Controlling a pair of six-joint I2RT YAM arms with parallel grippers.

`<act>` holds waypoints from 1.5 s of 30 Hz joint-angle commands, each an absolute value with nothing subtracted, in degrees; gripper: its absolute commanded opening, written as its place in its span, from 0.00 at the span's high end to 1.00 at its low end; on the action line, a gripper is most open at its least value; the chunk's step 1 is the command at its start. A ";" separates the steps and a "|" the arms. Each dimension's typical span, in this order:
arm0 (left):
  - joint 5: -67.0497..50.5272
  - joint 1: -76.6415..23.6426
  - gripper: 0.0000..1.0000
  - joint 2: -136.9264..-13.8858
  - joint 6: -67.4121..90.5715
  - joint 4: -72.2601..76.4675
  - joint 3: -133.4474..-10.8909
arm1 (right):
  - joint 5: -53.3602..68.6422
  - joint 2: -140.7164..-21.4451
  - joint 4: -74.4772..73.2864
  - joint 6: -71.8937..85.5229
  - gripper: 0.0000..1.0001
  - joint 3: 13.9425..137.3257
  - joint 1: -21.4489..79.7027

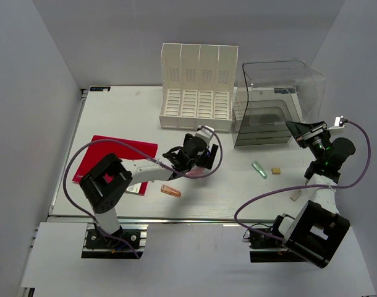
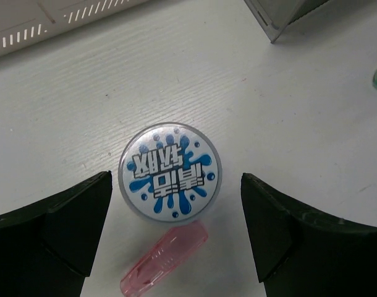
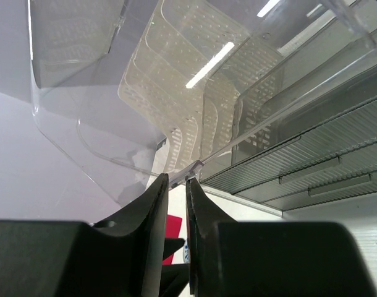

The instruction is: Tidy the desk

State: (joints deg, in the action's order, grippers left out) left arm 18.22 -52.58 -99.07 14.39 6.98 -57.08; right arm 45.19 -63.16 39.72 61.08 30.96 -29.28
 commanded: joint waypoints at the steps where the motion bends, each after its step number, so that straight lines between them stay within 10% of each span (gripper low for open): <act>1: 20.66 -52.91 0.05 -101.07 13.45 7.03 -60.90 | 45.88 -62.05 43.42 59.50 1.00 34.98 -29.27; 10: 22.76 -53.44 0.14 -105.29 15.12 4.22 -63.72 | 45.88 -62.49 42.28 58.97 1.00 35.68 -29.18; 13: 22.85 -53.44 0.30 -105.12 15.12 5.01 -63.37 | 45.88 -62.75 42.27 58.89 1.00 35.95 -29.27; 17: 21.28 -53.44 0.80 -103.98 14.50 6.06 -62.76 | 46.14 -62.84 42.01 58.80 1.00 36.47 -29.18; 21: 18.99 -54.75 1.00 -100.20 12.05 8.07 -60.92 | 46.23 -62.67 41.40 58.89 1.00 37.35 -29.27; 33: 8.09 -61.52 1.00 -87.19 -2.28 32.14 -52.04 | 46.23 -61.26 40.78 60.38 1.00 38.06 -29.27; 45: 10.63 -65.04 1.00 -100.80 -13.79 65.73 -51.06 | 46.05 -60.21 39.20 60.20 1.00 38.14 -29.35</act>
